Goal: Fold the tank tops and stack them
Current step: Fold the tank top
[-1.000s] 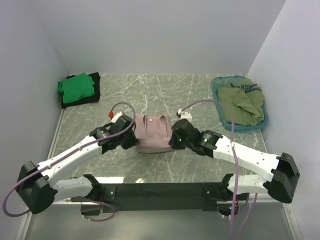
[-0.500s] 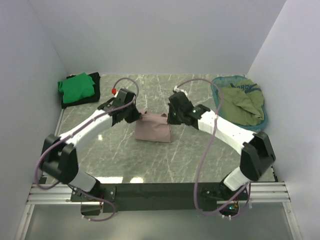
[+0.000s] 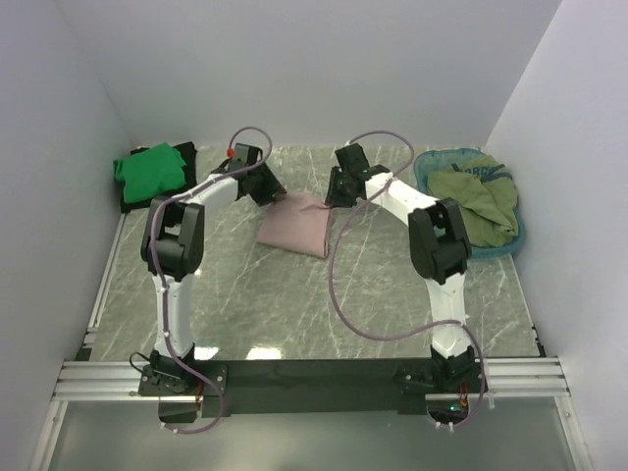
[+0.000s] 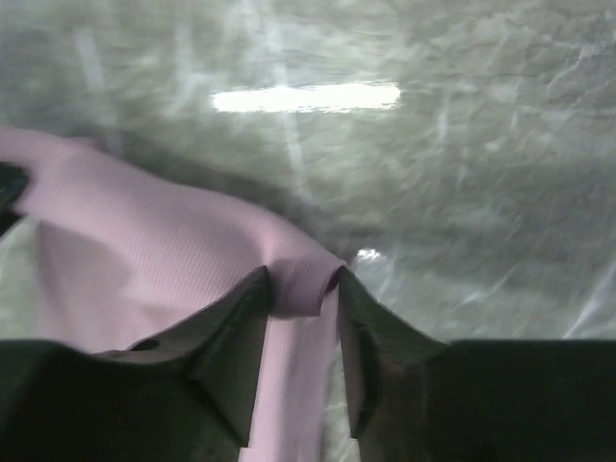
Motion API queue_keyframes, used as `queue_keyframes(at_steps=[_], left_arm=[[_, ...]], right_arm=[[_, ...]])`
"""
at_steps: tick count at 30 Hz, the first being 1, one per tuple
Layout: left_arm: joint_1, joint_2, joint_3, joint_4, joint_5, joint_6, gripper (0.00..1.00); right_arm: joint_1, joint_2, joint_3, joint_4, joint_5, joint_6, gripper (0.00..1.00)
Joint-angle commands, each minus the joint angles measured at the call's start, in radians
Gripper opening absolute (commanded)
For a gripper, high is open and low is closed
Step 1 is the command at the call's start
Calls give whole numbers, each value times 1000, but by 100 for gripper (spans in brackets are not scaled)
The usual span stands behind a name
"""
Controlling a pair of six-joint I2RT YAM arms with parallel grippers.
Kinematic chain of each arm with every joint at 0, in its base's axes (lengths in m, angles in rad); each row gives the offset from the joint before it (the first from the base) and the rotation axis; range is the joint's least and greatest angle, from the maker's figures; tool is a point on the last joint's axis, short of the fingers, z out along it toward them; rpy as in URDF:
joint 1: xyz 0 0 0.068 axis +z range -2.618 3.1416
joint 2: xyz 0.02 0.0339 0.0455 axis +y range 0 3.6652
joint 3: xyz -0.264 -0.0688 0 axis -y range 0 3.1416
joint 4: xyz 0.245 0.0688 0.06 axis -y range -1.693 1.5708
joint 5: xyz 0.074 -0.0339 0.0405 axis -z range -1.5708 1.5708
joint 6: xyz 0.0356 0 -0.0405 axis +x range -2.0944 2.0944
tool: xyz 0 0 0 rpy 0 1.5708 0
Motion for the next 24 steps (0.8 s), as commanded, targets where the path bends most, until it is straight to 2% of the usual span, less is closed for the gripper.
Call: queue_keyframes(at_steps=[1,4,8,9,13,17,18,19,21,24], left_arm=[[18,-6,-20,146,88,15,58],[27,-65,-54,219,104,46,69],[52,-137,-25,223,112,95,72],[55,-152,-8,212,98,107,84],[60,-230,16,120,-4,159,85],[47,-315,-60,91,12,144,77],[43,-327,-126,118,29,136,73],[41,-333,-163,138,58,110,71],[38,-342,-286,239,158,69,62],[27,-344,-439,389,247,-11,56]], right_arm=[[-12,22,79,0,-26,-25,43],[-17,-15,67,21,0,-30,50],[-23,-61,107,-29,116,-27,52],[-24,-87,111,-58,180,-20,52],[-23,-188,65,-48,221,-5,52],[-6,-253,-36,7,83,10,52],[-3,-250,-41,21,58,13,51],[2,-231,-50,41,-41,18,50],[-3,-178,-48,98,-147,45,47],[-4,-104,-34,182,-296,75,47]])
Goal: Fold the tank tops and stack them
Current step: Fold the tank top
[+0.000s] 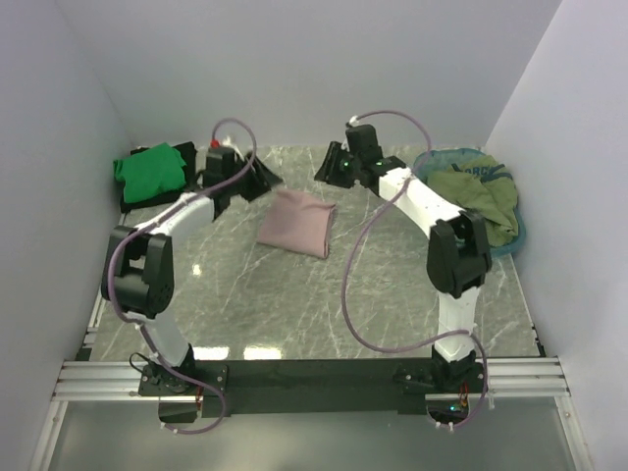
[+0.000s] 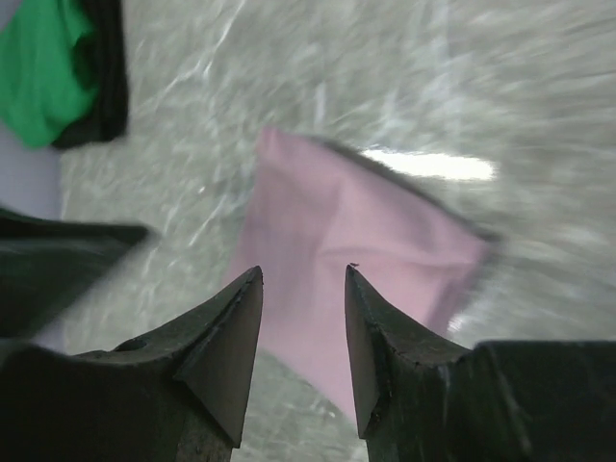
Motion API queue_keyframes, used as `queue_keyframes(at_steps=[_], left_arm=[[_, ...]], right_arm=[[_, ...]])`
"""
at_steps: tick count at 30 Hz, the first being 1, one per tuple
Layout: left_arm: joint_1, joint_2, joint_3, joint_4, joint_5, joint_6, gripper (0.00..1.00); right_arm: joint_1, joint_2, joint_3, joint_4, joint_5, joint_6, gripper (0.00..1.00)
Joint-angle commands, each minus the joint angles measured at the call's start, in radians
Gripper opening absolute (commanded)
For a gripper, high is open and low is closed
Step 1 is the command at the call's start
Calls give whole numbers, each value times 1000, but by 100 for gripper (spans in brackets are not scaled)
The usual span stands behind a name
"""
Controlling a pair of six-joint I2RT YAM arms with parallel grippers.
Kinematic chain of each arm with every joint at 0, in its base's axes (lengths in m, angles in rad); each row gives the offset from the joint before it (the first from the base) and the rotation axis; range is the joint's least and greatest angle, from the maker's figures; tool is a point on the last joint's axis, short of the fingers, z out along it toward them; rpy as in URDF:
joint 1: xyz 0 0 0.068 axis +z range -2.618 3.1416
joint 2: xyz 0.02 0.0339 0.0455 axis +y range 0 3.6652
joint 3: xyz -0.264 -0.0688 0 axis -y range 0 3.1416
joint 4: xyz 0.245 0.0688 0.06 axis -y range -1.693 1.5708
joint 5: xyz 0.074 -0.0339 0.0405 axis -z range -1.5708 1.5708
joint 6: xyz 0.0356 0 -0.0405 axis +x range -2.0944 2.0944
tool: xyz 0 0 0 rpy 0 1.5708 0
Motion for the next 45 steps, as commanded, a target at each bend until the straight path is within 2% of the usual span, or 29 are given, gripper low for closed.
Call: queue_keyframes(at_steps=[1,3,7,11,17,22,26,28,29,32,34,38,42,45], left_arm=[[-17,48,-168,161,139,-87,55],[-17,71,-230,224,184,-119,55],[-20,136,-283,295,192,-167,52],[-31,125,-323,244,121,-181,54],[-64,76,-386,209,52,-232,54],[-174,13,-391,152,-23,-279,54],[-241,-48,-414,123,-91,-318,56],[-236,-91,-411,86,-129,-310,59],[-232,-105,-399,74,-157,-293,65],[-216,-140,-301,-58,-212,-195,74],[-206,-161,-239,-141,-262,-140,78],[-170,-159,-221,-218,-287,-106,79],[-159,-119,-274,-201,-275,-83,84],[-153,-79,-308,-140,-203,-66,87]], right_arm=[[7,118,6,116,-232,49,47],[1,183,29,134,-296,63,47],[-23,263,46,171,-323,121,46],[-71,342,64,168,-314,164,46],[-100,366,71,134,-289,190,45],[-98,322,66,42,-206,83,45],[-100,183,-26,13,-97,23,45],[-98,137,-55,-2,-54,-4,45],[-98,95,-63,-19,-4,-12,45],[-97,11,-87,-50,96,-32,46],[-92,-55,-113,-48,114,-38,45],[-65,-124,-192,-32,64,-50,46],[15,-112,-212,-58,59,-116,45],[47,-74,-215,-61,61,-139,45]])
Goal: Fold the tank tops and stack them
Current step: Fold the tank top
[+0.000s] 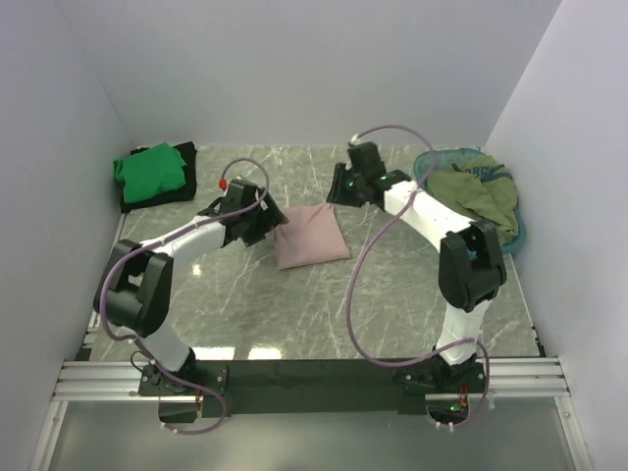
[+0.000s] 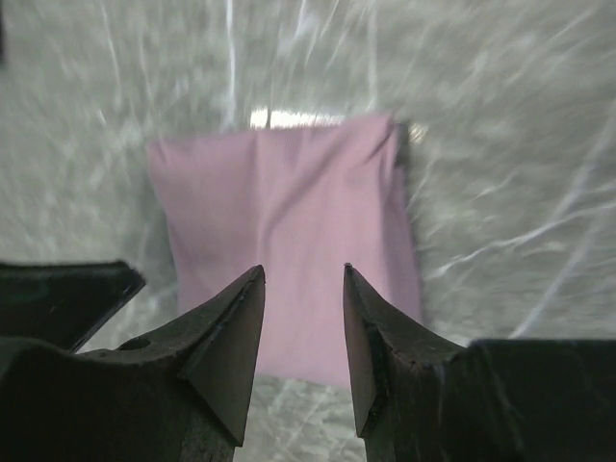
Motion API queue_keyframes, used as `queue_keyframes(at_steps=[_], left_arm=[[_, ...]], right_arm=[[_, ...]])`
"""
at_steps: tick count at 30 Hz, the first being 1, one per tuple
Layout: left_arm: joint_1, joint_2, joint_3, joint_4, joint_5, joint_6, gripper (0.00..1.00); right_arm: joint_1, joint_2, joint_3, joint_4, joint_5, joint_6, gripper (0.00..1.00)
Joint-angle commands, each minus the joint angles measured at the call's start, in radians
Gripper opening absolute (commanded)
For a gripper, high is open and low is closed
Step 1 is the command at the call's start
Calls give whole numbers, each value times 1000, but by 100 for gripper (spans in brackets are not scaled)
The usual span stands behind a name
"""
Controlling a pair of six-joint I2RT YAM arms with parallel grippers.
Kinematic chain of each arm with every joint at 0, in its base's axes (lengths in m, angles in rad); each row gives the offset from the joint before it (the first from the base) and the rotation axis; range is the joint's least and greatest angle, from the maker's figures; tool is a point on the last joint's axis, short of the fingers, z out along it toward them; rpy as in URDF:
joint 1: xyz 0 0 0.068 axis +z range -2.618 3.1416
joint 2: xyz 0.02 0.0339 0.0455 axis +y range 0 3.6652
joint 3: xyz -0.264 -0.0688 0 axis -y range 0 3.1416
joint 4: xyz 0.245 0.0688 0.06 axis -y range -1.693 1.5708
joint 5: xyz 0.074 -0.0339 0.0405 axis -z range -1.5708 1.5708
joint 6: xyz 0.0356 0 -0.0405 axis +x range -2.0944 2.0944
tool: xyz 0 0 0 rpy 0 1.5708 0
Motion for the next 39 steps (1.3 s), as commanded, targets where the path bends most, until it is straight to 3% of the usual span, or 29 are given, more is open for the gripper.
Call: queue_keyframes(at_steps=[1,17,25,31,39], left_arm=[[0,52,-25,7,47,55,88],[28,203,-38,47,113,27,88],[14,286,-51,41,139,14,83],[-32,301,-94,-21,49,-42,79],[-92,392,-9,-30,73,-39,84]], right_arm=[[56,65,-21,-33,18,-63,45],[52,202,-106,-107,177,-33,44],[32,214,-128,-90,133,-31,44],[15,205,-134,-76,97,-31,44],[12,207,-119,-76,62,-33,44]])
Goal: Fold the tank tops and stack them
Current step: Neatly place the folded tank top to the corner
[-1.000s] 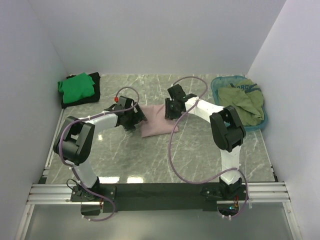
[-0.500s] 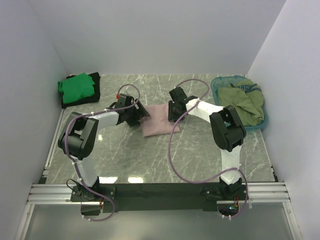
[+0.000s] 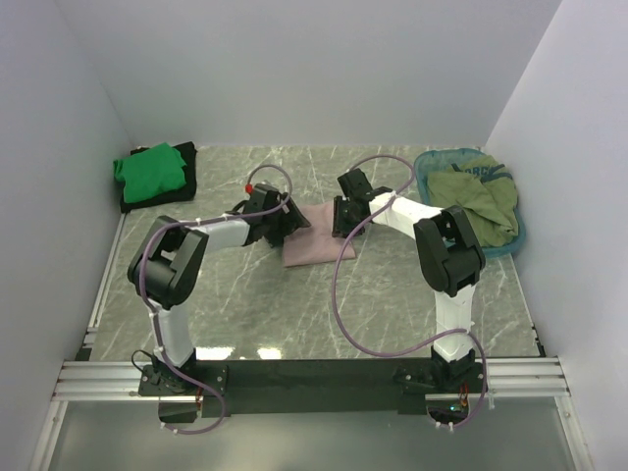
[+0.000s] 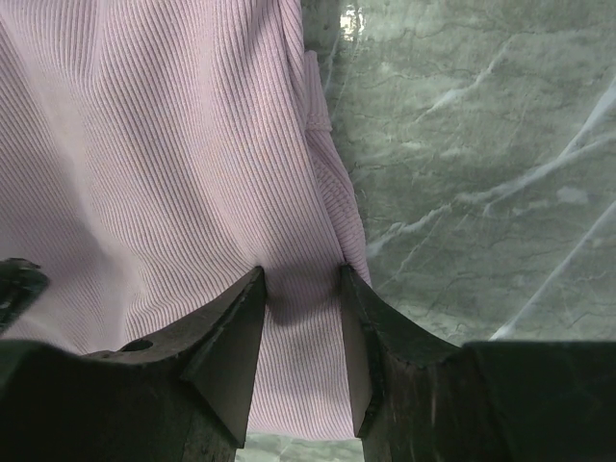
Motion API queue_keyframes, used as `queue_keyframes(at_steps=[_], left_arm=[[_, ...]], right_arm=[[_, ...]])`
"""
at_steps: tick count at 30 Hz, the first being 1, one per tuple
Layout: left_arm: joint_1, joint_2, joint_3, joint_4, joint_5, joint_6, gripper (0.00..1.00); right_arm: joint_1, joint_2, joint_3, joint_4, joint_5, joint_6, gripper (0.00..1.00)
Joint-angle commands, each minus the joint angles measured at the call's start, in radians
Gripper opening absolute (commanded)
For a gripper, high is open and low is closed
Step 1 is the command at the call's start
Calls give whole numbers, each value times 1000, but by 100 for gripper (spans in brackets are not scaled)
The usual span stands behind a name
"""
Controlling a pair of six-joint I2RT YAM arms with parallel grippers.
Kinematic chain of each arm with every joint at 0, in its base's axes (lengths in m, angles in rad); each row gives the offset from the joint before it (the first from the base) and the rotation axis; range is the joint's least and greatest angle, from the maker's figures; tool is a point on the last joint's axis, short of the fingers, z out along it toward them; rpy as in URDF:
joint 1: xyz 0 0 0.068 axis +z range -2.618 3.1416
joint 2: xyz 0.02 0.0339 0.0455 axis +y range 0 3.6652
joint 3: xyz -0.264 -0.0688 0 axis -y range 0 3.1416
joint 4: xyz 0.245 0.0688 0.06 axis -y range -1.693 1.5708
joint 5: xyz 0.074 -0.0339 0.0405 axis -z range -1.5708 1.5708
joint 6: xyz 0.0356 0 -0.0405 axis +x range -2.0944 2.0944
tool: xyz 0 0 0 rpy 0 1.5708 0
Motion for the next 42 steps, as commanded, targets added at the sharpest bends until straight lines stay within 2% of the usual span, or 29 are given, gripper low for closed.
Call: queue_keyframes(at_steps=[1,3,6,7,9,11,12,13,17,21,26,27,29,37,42], left_arm=[[-24,128,-54,-232,-21,19,83],[-23,136,-39,-250,-34,25,80],[-13,137,-16,-260,-41,48,69],[-13,142,-2,-267,-53,67,58],[-12,162,46,-296,-67,84,42],[-13,180,73,-316,-102,104,21],[-13,186,111,-350,-113,110,5],[-12,194,133,-367,-113,128,1],[-6,231,289,-459,-298,196,1],[26,260,426,-523,-424,286,1],[85,326,662,-652,-608,423,1],[92,333,694,-663,-678,467,1],[124,347,774,-668,-729,502,0],[224,378,942,-550,-820,755,0],[315,396,1055,-514,-766,817,0]], right_arm=[[-12,22,-25,-40,18,-5,44],[-13,22,-26,-40,18,-5,44],[-13,20,-29,-37,15,-3,44],[-13,22,-28,-34,7,-2,44],[-13,20,-25,-33,-1,1,44],[-13,19,-22,-34,-9,5,44],[-13,17,-19,-36,-10,5,44],[-13,16,-11,-40,-9,6,44],[-13,-35,23,-46,-2,44,45],[-10,-195,49,-27,-16,109,47],[4,-380,3,3,22,152,48],[13,-427,-23,3,36,155,48],[25,-475,-64,16,41,155,48],[56,-603,-224,18,19,143,48],[67,-626,-242,0,21,124,48]])
